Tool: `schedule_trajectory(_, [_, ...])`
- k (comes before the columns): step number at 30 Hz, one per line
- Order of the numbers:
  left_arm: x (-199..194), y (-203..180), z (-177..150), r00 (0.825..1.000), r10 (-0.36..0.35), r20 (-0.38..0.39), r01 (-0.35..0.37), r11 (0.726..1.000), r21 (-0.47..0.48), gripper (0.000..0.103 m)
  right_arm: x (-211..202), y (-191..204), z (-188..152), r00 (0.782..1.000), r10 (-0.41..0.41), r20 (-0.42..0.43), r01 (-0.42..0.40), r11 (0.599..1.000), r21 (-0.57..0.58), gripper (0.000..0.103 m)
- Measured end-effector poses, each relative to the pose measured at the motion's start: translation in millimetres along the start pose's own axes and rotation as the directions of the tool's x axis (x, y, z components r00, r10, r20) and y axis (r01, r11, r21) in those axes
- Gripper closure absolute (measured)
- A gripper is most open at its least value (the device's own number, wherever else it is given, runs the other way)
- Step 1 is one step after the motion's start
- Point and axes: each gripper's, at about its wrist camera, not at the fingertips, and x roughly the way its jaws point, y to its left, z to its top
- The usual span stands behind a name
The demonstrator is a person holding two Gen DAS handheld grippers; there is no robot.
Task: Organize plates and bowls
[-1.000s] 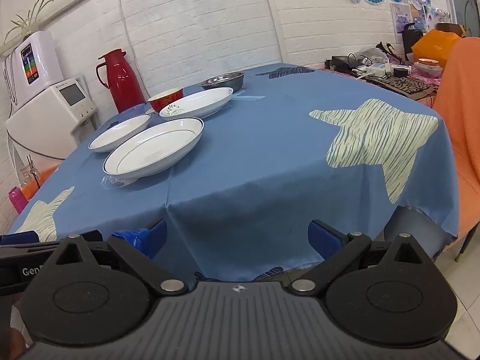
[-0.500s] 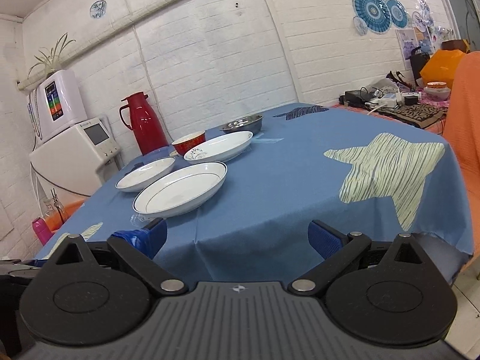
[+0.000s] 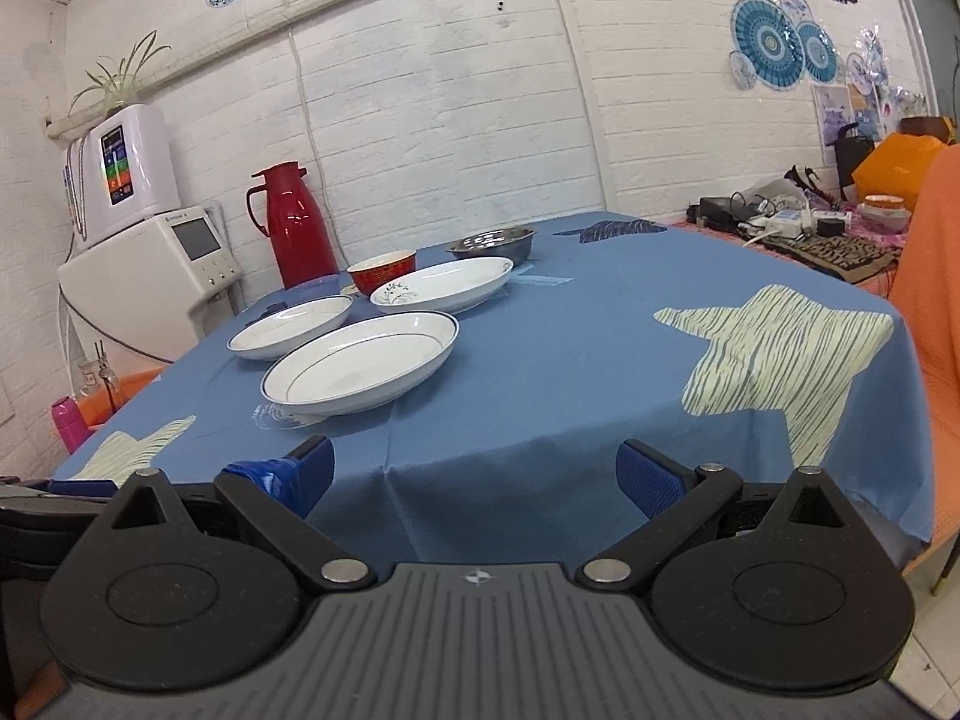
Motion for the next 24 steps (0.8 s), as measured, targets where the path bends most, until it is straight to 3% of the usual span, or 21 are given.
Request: schedule_trajectory(24, [4.6, 3.5, 2.0, 1.0, 0.0, -0.014, 0.0, 1.0, 0.003, 0.009, 5.7, -3.7, -2.2, 0.999, 0.015, -0.051, -0.012, 0.998, 0.058, 0.015])
